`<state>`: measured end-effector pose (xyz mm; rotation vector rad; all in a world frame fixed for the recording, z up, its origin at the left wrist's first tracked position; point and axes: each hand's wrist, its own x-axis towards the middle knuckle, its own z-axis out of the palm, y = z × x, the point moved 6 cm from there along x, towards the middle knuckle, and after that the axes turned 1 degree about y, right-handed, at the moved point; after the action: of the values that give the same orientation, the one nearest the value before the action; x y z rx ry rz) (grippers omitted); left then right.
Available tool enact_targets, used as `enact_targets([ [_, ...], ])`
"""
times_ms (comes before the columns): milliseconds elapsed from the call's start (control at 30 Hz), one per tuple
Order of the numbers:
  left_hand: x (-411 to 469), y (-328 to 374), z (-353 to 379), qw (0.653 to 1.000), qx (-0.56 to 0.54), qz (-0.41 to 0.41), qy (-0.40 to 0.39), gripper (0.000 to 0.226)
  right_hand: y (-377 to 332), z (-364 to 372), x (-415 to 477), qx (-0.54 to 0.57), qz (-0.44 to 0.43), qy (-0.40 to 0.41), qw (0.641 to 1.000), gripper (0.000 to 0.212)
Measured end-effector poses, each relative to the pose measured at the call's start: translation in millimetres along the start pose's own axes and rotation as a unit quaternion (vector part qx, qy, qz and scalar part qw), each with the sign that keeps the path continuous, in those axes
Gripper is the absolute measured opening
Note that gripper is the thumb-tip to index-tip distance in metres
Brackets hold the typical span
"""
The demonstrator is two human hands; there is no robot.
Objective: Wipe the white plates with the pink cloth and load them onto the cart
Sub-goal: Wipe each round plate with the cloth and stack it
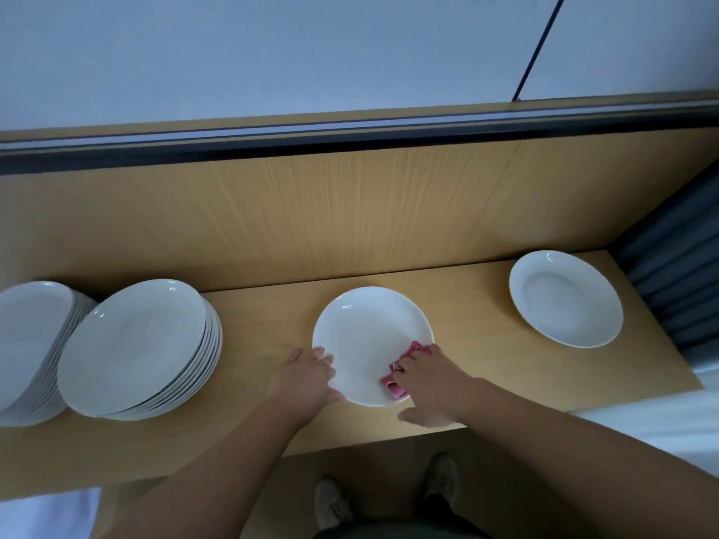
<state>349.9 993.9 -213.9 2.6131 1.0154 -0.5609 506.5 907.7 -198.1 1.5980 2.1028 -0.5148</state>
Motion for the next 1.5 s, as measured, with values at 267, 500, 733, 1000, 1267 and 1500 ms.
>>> enact_targets([
  [267, -0.6, 0.4, -1.4, 1.0, 0.016, 0.005, -0.01, 0.05, 4.6, -23.1, -4.2, 0.037, -0.056, 0.013, 0.998, 0.031],
  [500, -0.2, 12.7, -12.2, 1.0, 0.019, -0.009, -0.016, 0.056, 66.2, -42.9, -31.0, 0.359, 0.033, 0.094, 0.928, 0.017],
  [733, 27.3, 97.2, -14.6, 0.999, -0.031, -0.032, 0.027, 0.058, 127.7, -40.6, -67.5, 0.538, 0.105, 0.178, 0.817, 0.05],
  [1000, 60.6, 145.7, 14.9, 0.991, 0.081, -0.103, -0.028, 0.055, 168.9, -26.2, -80.7, 0.503, 0.095, 0.174, 0.841, 0.044],
  [1267, 53.3, 153.6, -8.4, 0.99, 0.033, -0.138, -0.013, 0.051, 180.7, -31.9, -81.1, 0.503, 0.062, 0.168, 0.846, 0.046],
  [1500, 32.4, 137.2, -81.6, 0.978, 0.001, -0.199, 0.06, 0.037, 188.8, -50.8, -76.8, 0.503, 0.033, 0.188, 0.843, 0.052],
])
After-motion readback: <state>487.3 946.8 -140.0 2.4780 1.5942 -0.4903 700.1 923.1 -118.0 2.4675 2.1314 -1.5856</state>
